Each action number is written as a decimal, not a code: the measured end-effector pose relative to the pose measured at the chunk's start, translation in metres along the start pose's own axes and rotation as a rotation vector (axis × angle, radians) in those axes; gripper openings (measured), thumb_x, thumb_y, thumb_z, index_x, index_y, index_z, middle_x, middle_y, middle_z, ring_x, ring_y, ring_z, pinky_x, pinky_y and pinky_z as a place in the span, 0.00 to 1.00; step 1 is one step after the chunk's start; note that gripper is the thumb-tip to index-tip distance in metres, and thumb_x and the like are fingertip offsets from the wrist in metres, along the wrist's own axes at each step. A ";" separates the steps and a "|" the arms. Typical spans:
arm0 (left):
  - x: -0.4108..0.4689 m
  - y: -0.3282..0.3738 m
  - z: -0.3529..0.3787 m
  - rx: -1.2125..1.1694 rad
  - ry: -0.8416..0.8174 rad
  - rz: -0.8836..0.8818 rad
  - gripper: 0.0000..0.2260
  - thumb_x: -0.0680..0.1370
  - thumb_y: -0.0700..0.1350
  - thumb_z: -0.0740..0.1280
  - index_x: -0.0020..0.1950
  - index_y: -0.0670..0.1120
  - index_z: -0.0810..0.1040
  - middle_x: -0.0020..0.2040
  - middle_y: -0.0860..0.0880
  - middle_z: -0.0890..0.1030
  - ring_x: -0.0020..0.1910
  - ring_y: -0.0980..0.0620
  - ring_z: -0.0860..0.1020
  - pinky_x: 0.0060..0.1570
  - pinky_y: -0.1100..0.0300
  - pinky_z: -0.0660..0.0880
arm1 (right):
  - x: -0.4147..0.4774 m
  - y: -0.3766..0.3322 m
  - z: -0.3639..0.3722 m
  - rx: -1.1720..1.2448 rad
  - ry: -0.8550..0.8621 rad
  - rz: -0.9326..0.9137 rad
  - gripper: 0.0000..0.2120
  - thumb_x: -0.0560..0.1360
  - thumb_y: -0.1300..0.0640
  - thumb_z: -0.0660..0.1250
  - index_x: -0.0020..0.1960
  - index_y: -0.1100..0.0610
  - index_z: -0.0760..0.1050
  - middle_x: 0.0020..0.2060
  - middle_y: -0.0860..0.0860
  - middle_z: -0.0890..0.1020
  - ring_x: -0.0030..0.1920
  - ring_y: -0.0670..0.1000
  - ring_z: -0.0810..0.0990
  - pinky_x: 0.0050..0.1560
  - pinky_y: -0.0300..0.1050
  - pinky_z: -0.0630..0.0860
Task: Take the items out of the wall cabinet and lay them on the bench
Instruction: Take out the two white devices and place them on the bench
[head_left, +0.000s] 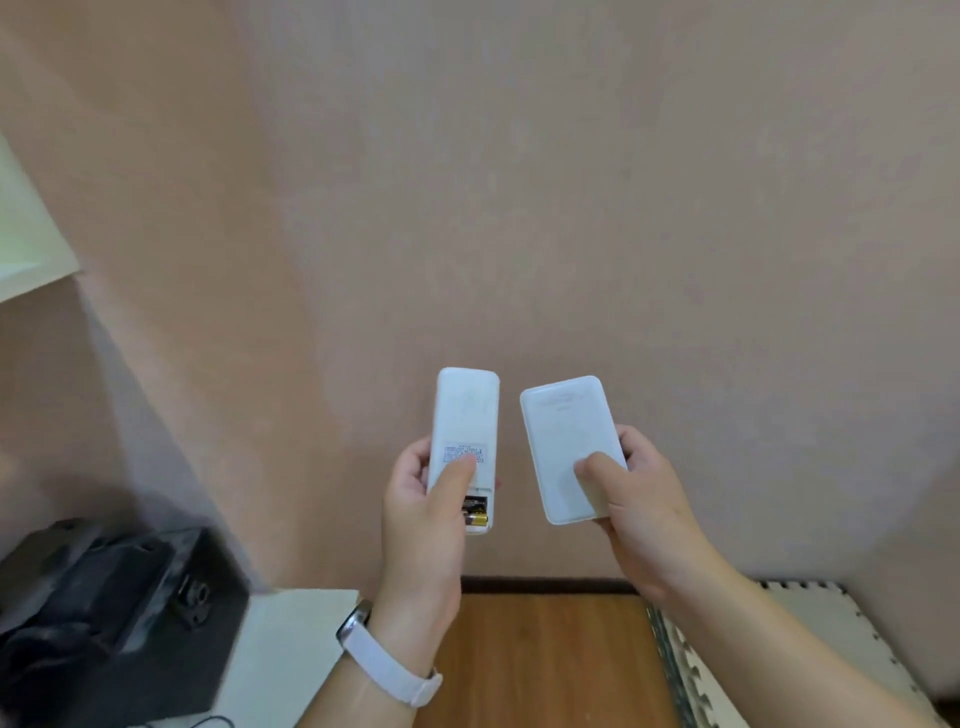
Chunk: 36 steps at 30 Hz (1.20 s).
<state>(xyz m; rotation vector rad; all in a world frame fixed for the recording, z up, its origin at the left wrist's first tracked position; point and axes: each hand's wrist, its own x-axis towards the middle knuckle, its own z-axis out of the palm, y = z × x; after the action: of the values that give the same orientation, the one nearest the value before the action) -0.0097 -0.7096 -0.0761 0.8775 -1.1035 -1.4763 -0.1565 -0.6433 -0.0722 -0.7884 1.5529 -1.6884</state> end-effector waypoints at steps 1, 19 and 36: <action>-0.007 -0.004 0.016 0.009 -0.020 -0.008 0.08 0.77 0.38 0.65 0.56 0.45 0.76 0.41 0.46 0.85 0.41 0.44 0.83 0.33 0.56 0.75 | -0.007 -0.002 -0.019 0.004 0.026 -0.008 0.15 0.63 0.57 0.63 0.49 0.56 0.76 0.42 0.52 0.82 0.41 0.51 0.79 0.40 0.50 0.74; -0.263 -0.110 0.342 0.100 -0.662 -0.221 0.08 0.78 0.38 0.64 0.56 0.44 0.76 0.45 0.45 0.84 0.40 0.49 0.84 0.32 0.57 0.76 | -0.221 -0.019 -0.429 0.167 0.694 -0.049 0.18 0.63 0.57 0.63 0.53 0.56 0.75 0.50 0.57 0.80 0.45 0.55 0.77 0.41 0.49 0.71; -0.391 -0.213 0.531 0.171 -1.176 -0.542 0.10 0.78 0.40 0.65 0.60 0.44 0.76 0.48 0.42 0.83 0.44 0.45 0.84 0.36 0.54 0.77 | -0.331 0.014 -0.590 0.204 1.284 0.031 0.14 0.68 0.59 0.65 0.53 0.55 0.75 0.51 0.57 0.80 0.51 0.60 0.79 0.44 0.52 0.73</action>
<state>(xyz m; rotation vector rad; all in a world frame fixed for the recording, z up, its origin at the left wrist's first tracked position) -0.4988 -0.2208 -0.1276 0.3550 -1.9384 -2.5011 -0.4485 -0.0363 -0.1353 0.6108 2.0299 -2.4287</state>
